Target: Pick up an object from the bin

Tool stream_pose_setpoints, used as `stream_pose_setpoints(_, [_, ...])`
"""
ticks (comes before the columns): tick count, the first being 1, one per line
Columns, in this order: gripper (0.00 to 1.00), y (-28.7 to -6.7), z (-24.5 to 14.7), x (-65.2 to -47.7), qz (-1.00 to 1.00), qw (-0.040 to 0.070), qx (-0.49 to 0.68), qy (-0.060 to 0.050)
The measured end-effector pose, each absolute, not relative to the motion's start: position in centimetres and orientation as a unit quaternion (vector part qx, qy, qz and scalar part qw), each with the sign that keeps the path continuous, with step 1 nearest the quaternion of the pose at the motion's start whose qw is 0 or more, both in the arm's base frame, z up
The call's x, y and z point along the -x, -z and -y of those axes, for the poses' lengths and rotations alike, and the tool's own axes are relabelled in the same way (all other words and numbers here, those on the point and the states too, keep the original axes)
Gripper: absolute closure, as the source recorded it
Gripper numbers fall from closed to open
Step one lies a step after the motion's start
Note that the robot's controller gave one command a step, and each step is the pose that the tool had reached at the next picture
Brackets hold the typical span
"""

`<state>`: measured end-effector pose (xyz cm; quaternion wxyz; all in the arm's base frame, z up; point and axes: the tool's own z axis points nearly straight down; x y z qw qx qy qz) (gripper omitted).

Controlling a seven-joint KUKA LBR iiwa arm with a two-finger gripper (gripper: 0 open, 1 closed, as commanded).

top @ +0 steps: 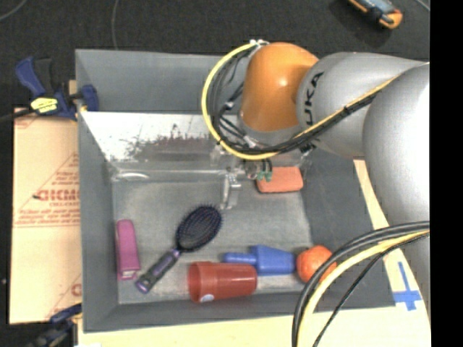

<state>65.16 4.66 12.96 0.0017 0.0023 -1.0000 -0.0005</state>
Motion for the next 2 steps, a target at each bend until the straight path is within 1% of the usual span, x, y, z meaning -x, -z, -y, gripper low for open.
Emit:
stream_pose_setpoints(1, [0.0,-13.5,-4.7,-65.3,1.0,-0.002,-0.002,0.001])
stream_pose_setpoints(2, [0.0,-7.6,-9.6,-62.7,0.976,-0.004,-0.218,-0.001])
